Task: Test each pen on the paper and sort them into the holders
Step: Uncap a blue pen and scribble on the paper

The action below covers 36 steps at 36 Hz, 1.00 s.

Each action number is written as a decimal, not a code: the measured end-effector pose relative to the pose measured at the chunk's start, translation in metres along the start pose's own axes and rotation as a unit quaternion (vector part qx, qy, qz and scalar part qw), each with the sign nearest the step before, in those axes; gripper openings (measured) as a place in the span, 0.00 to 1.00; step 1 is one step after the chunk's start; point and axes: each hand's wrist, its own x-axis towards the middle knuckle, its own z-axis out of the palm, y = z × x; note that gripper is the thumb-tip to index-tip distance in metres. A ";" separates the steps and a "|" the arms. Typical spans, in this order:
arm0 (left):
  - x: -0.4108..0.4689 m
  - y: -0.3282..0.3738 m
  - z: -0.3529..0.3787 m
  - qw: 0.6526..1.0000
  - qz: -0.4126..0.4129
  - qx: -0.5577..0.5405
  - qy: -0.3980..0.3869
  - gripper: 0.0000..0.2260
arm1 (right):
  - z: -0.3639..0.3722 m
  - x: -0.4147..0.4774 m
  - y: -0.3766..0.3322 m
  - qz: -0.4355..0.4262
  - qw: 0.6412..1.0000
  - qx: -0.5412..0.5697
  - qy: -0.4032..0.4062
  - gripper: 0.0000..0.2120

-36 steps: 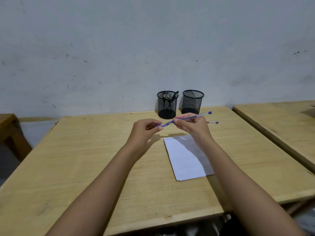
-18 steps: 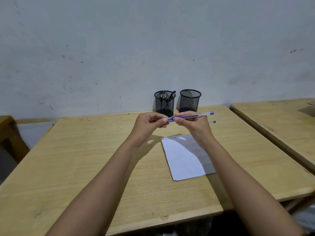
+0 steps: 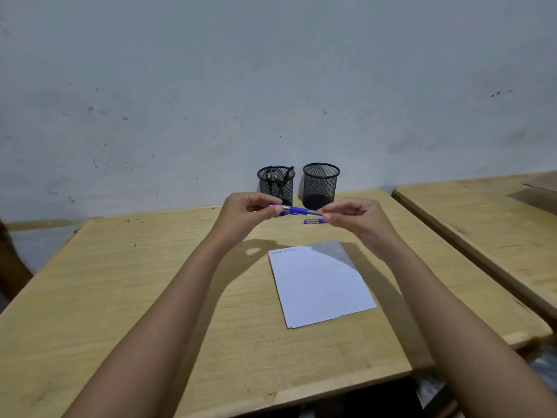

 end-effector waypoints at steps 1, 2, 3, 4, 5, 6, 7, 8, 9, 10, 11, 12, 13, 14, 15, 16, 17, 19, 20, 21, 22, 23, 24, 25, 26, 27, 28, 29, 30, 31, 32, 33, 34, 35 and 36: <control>0.003 0.003 0.001 1.000 0.000 -0.014 0.004 0.05 | -0.002 0.000 -0.001 -0.001 0.999 -0.044 -0.009 0.07; 0.007 0.007 0.004 1.000 0.002 -0.030 0.007 0.06 | -0.003 0.001 -0.004 0.002 0.996 -0.082 -0.019 0.07; 0.012 0.010 0.006 0.999 0.005 -0.044 0.010 0.06 | -0.004 0.002 -0.005 0.003 0.993 -0.115 -0.031 0.08; 0.016 0.013 0.010 0.999 0.008 -0.050 0.015 0.06 | -0.004 0.003 -0.006 0.002 0.989 -0.141 -0.043 0.08; 0.021 0.017 0.015 0.998 0.012 -0.055 0.018 0.07 | -0.004 0.005 -0.006 -0.002 0.985 -0.165 -0.051 0.10; 0.025 0.021 0.020 0.998 0.016 -0.058 0.020 0.07 | -0.004 0.007 -0.007 -0.008 0.981 -0.185 -0.055 0.11; 0.030 0.025 0.026 0.997 0.020 -0.065 0.020 0.07 | -0.004 0.009 -0.007 -0.015 0.978 -0.203 -0.053 0.11; 0.035 0.028 0.032 0.997 0.025 -0.069 0.022 0.07 | -0.003 0.012 -0.008 -0.023 0.975 -0.217 -0.047 0.12; 0.040 0.031 0.038 0.996 0.032 -0.077 0.020 0.06 | -0.004 0.015 -0.009 -0.032 0.973 -0.228 -0.035 0.13; 0.045 0.034 0.044 0.995 0.037 -0.088 0.020 0.06 | -0.005 0.017 -0.010 -0.041 0.971 -0.234 -0.023 0.13; 0.050 0.036 0.050 0.993 0.040 -0.110 0.019 0.05 | -0.007 0.021 -0.010 -0.050 0.970 -0.238 -0.009 0.13; 0.056 0.038 0.056 0.990 0.040 -0.132 0.021 0.05 | -0.011 0.024 -0.010 -0.056 0.969 -0.240 0.004 0.14; 0.062 0.039 0.062 0.987 0.037 -0.155 0.028 0.06 | -0.014 0.028 -0.010 -0.060 0.968 -0.243 0.016 0.14; 0.068 0.039 0.068 0.984 0.029 -0.171 0.038 0.08 | -0.019 0.032 -0.010 -0.064 0.966 -0.248 0.027 0.14; 0.074 0.036 0.072 0.982 0.018 -0.182 0.046 0.09 | -0.024 0.036 -0.009 -0.068 0.964 -0.253 0.041 0.13; 0.079 0.032 0.076 0.982 0.006 -0.180 0.053 0.09 | -0.029 0.041 -0.008 -0.073 0.962 -0.256 0.058 0.12; 0.085 0.026 0.080 0.984 -0.001 -0.169 0.055 0.08 | -0.034 0.047 -0.007 -0.077 0.960 -0.256 0.080 0.11; 0.095 0.006 0.086 0.997 -0.009 -0.060 0.054 0.07 | -0.044 0.060 -0.005 -0.073 0.961 -0.234 0.130 0.10; 0.098 -0.003 0.089 0.998 -0.009 0.024 0.052 0.08 | -0.049 0.065 -0.004 -0.066 0.965 -0.201 0.154 0.12; 0.101 -0.012 0.091 0.994 -0.006 0.099 0.054 0.10 | -0.053 0.071 -0.003 -0.059 0.970 -0.162 0.174 0.13; 0.103 -0.020 0.093 0.987 -0.001 0.150 0.061 0.12 | -0.058 0.078 -0.001 -0.058 0.972 -0.127 0.188 0.14; 0.107 -0.026 0.096 0.981 0.004 0.182 0.065 0.13 | -0.062 0.085 0.001 -0.059 0.973 -0.104 0.199 0.13; 0.108 -0.030 0.100 0.977 0.009 0.204 0.068 0.14 | -0.065 0.091 0.003 -0.060 0.973 -0.087 0.206 0.13; 0.109 -0.034 0.103 0.972 0.009 0.222 0.071 0.16 | -0.065 0.096 0.004 -0.061 0.973 -0.072 0.212 0.12; 0.112 -0.038 0.106 0.970 0.005 0.234 0.073 0.18 | -0.066 0.101 0.005 -0.063 0.973 -0.054 0.216 0.11; 0.115 -0.042 0.109 0.968 0.004 0.239 0.073 0.20 | -0.065 0.107 0.006 -0.065 0.973 -0.040 0.218 0.11; 0.119 -0.046 0.111 0.969 0.008 0.238 0.071 0.20 | -0.064 0.112 0.008 -0.066 0.973 -0.031 0.219 0.10; 0.124 -0.051 0.112 0.969 0.016 0.237 0.071 0.20 | -0.062 0.117 0.009 -0.066 0.973 -0.034 0.219 0.10; 0.128 -0.055 0.114 0.970 0.013 0.234 0.067 0.21 | -0.061 0.121 0.011 -0.065 0.972 -0.050 0.220 0.10; 0.132 -0.059 0.115 0.971 0.006 0.230 0.064 0.23 | -0.059 0.125 0.014 -0.065 0.970 -0.075 0.221 0.09; 0.134 -0.062 0.117 0.973 -0.007 0.225 0.058 0.27 | -0.059 0.129 0.018 -0.065 0.968 -0.101 0.221 0.08; 0.137 -0.065 0.119 0.974 -0.015 0.219 0.053 0.31 | -0.058 0.133 0.021 -0.064 0.965 -0.124 0.223 0.07; 0.138 -0.066 0.121 0.975 -0.024 0.214 0.049 0.35 | -0.058 0.137 0.025 -0.060 0.962 -0.144 0.226 0.06; 0.140 -0.068 0.122 0.976 -0.030 0.208 0.050 0.37 | -0.058 0.141 0.029 -0.056 0.958 -0.165 0.229 0.06; 0.141 -0.070 0.123 0.978 -0.033 0.200 0.051 0.38 | -0.058 0.145 0.032 -0.053 0.954 -0.185 0.230 0.06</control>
